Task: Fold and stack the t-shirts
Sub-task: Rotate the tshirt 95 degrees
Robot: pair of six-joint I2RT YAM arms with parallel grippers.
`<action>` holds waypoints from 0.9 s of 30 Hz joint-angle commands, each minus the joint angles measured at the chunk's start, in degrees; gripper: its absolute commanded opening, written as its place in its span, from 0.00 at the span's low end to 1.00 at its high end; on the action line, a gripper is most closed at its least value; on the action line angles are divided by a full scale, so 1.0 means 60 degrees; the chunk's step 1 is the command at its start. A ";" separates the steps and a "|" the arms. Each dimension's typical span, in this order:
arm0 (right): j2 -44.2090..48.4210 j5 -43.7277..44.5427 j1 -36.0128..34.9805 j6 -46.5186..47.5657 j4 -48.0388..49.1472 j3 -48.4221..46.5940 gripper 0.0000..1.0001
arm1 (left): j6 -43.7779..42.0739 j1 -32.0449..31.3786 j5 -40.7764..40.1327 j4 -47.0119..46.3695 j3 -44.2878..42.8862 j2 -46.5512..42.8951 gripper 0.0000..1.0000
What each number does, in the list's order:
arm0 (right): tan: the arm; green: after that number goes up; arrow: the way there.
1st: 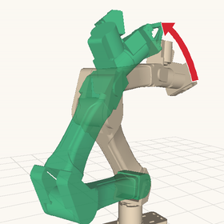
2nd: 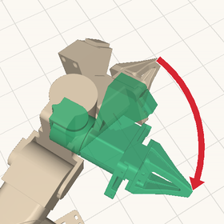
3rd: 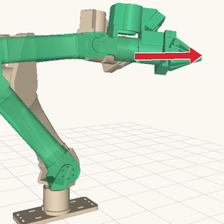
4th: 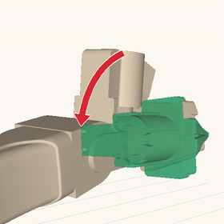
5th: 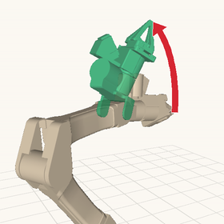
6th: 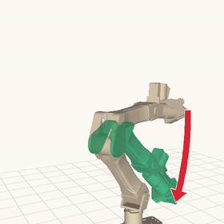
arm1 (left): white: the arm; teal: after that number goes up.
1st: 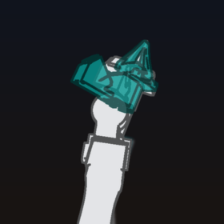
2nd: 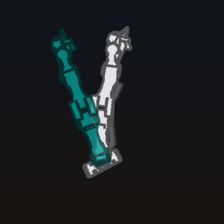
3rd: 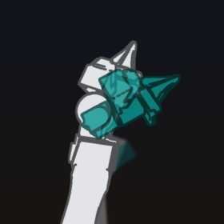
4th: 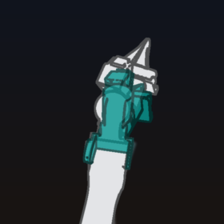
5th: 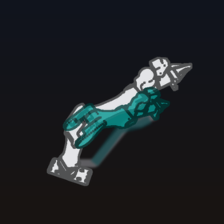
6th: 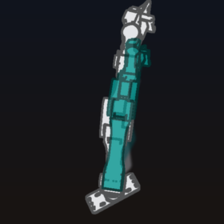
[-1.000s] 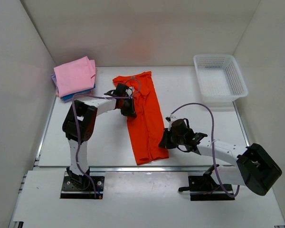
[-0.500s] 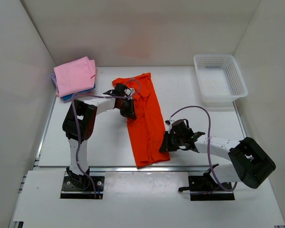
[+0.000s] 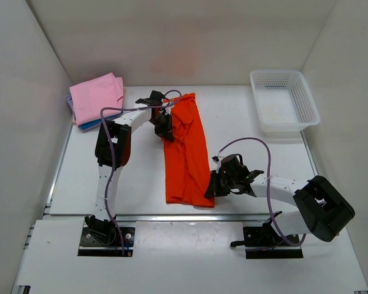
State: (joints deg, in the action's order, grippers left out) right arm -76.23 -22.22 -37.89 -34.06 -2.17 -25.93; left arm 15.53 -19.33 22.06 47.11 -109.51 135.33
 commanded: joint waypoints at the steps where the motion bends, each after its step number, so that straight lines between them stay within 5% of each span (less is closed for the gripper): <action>1: -0.0318 -0.0047 -0.0013 0.0329 -0.1102 0.0059 0.00 | -0.0859 0.0205 -0.1261 0.0354 0.1168 -0.0404 0.17; 5: -0.0493 -0.0164 0.0030 0.0389 -0.0855 0.0045 0.01 | -0.0174 0.0482 -0.0091 -0.1753 0.4052 -0.2772 0.18; 9: -0.0640 -0.0193 -0.0042 0.0535 -0.0809 -0.0013 0.00 | 0.0371 0.0834 0.0586 -0.2315 0.4059 -0.4024 0.19; 15: -0.0612 -0.0282 0.0002 0.0434 -0.0605 0.0059 0.00 | 0.0605 0.1040 -0.0102 -0.1659 0.1851 -0.3016 0.20; 27: -0.0290 -0.0442 -0.0013 0.0243 -0.0692 -0.0028 0.00 | 0.1337 0.1069 -0.1539 0.1562 -0.5678 0.2535 0.17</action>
State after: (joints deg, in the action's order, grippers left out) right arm -78.37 -26.02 -37.78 -33.19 -2.13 -26.79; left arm 21.61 -12.86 14.66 46.96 -134.98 146.98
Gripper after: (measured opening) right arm 0.002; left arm 0.172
